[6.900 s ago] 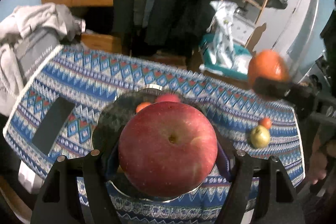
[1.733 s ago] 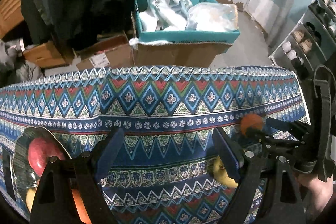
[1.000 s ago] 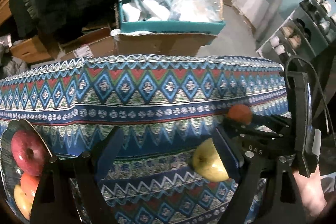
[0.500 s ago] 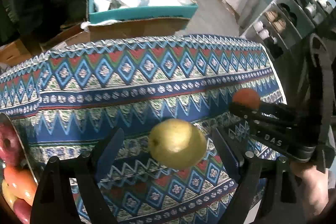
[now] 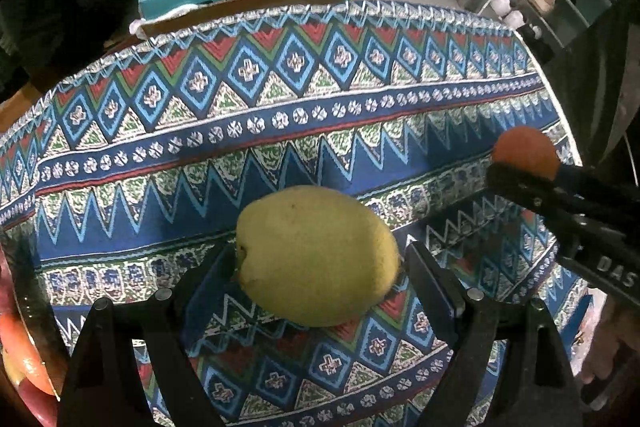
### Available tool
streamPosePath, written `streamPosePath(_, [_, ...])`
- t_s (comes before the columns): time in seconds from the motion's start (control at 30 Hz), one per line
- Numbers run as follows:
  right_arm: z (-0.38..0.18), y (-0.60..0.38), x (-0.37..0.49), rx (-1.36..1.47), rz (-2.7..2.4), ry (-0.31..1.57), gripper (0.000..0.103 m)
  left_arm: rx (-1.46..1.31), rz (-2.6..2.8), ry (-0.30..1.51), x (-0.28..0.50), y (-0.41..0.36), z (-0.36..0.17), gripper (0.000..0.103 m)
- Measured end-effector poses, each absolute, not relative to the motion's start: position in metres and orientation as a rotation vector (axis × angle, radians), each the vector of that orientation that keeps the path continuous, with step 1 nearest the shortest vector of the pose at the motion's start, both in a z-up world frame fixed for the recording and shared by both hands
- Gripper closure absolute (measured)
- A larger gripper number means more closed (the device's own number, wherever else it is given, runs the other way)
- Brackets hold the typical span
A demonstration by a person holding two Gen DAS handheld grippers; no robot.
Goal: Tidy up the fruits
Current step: 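Grasp the small orange with the right tool while the left tool grasps the yellow-green pear, then lift the yellow-green pear with the left tool while the right tool lifts the small orange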
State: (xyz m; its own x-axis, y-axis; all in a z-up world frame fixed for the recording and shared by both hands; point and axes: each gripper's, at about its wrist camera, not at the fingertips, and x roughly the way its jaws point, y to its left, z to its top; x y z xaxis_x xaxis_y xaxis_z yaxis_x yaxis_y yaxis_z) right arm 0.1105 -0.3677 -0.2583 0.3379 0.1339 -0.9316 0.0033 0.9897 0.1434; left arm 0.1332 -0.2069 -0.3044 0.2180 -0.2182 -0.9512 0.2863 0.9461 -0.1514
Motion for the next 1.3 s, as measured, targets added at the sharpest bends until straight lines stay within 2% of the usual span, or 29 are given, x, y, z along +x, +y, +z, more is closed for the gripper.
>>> streamPosePath(0.27, [-0.264,-0.365,0.112,0.127,0.097,1.236,0.055,0.063,-0.348,1.326,0.135,-0.210,-0.322,0.015])
streamPosePath(0.37, [-0.266,-0.362,0.112,0.121,0.102,1.240,0.055,0.079,-0.371,1.311,0.133,-0.213,-0.322,0.020])
streamPosePath(0.6, [-0.270,-0.356,0.113,0.105,0.107,1.242,0.055,0.071,-0.372,1.283,0.131,-0.211,-0.320,0.021])
streamPosePath(1.3, [-0.234,-0.338,0.109,0.049,0.144,1.136,0.055,0.082,-0.337,1.180,0.125,-0.187,-0.280,0.028])
